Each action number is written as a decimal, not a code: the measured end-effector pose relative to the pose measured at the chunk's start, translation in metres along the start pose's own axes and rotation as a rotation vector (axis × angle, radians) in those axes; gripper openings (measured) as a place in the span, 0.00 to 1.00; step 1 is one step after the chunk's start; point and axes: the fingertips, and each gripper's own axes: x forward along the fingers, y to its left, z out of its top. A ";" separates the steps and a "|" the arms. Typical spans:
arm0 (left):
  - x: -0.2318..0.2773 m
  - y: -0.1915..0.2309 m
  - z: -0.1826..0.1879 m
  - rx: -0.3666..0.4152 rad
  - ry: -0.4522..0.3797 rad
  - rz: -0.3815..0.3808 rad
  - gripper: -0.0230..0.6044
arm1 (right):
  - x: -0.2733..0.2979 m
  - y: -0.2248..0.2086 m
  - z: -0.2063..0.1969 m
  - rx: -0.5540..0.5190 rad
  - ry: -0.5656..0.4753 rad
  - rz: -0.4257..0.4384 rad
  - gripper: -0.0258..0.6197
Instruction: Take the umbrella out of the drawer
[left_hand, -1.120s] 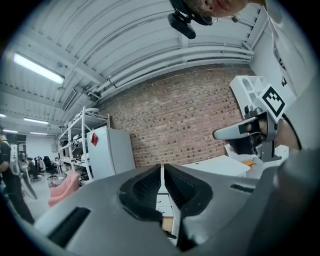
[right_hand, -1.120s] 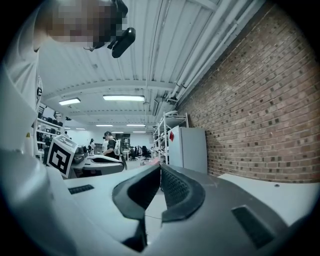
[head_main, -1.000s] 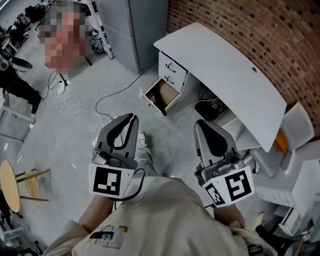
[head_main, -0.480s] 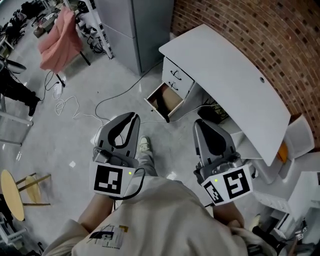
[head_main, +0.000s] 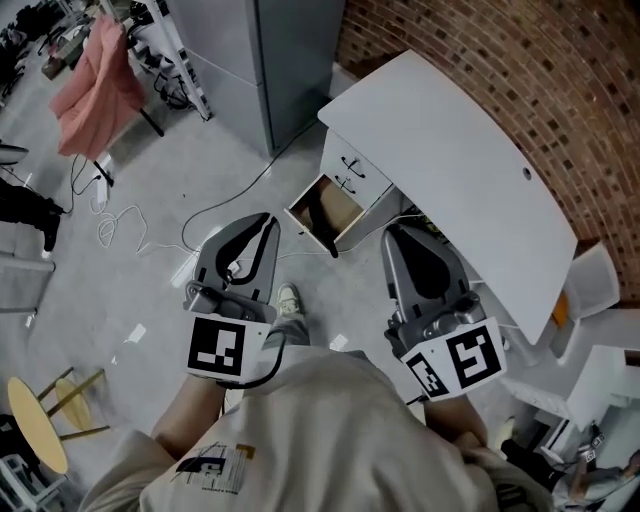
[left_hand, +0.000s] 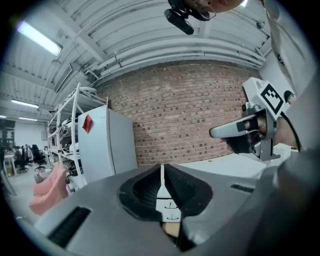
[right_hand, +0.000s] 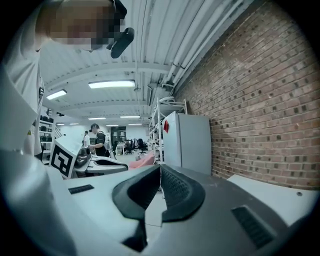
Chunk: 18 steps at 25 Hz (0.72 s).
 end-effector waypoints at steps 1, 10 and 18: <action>0.009 0.010 0.000 -0.004 -0.001 -0.008 0.08 | 0.012 -0.002 0.003 -0.001 0.002 0.000 0.05; 0.070 0.071 0.002 0.013 0.000 -0.030 0.08 | 0.089 -0.038 0.015 -0.014 0.010 -0.048 0.05; 0.103 0.081 -0.027 -0.074 0.057 0.029 0.08 | 0.119 -0.073 -0.020 0.030 0.082 0.006 0.05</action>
